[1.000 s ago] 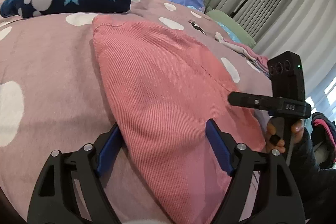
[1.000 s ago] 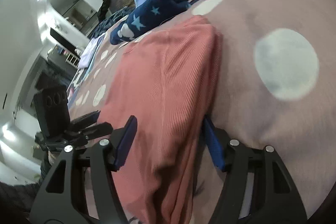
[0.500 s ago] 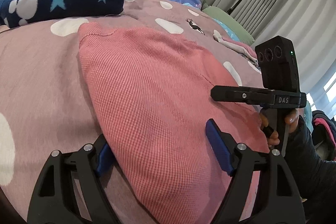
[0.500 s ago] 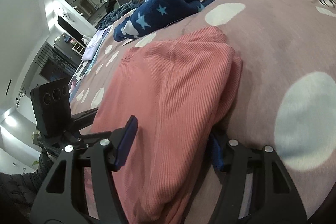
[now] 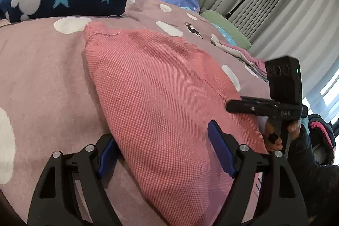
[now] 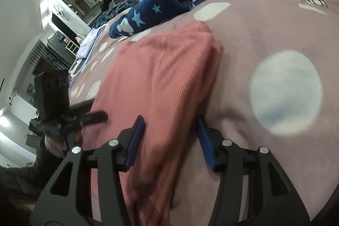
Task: Fold small clothes
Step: 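Grasp the shirt end with both grippers and lift it up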
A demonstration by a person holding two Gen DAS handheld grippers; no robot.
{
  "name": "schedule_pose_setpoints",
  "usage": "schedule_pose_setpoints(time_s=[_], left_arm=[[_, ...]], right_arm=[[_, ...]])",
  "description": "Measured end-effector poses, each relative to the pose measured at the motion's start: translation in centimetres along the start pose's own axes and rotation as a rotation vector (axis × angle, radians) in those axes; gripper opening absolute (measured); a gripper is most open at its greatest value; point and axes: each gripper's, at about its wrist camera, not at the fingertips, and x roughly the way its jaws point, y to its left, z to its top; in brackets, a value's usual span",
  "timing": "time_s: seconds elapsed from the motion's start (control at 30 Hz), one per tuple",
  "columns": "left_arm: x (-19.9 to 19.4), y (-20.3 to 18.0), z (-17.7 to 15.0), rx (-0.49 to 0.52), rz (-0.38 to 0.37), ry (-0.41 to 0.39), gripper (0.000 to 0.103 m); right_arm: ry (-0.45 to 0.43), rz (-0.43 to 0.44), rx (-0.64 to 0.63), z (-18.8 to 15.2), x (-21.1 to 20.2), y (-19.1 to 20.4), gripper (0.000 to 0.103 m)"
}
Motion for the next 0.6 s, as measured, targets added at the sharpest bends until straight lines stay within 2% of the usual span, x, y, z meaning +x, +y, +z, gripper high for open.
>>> schedule_pose_setpoints(time_s=[0.17,0.27,0.33,0.43,0.5,0.6], left_arm=[[0.5,-0.3,0.4,0.012,0.024,0.01,0.075],[0.8,-0.1,1.1,0.001,0.035,0.011,0.066],[1.2,0.5,2.0,-0.034,0.051,0.013,0.047],[1.2,0.1,2.9,-0.045,0.073,0.007,0.03],[0.7,-2.2,3.2,0.055,0.145,-0.009,0.028],[-0.8,-5.2,4.3,0.143,0.175,-0.058,0.026]], right_arm=[[0.019,0.032,0.004,2.0,2.2,-0.3,0.055],[0.025,0.037,-0.015,4.2,4.2,0.0,0.055],[0.028,0.017,0.009,5.1,5.2,0.2,0.042],[-0.009,-0.061,0.006,4.7,4.4,1.6,0.029],[-0.062,-0.096,-0.02,4.3,2.7,2.9,0.022],[-0.173,-0.096,-0.059,4.3,-1.4,5.0,0.021]])
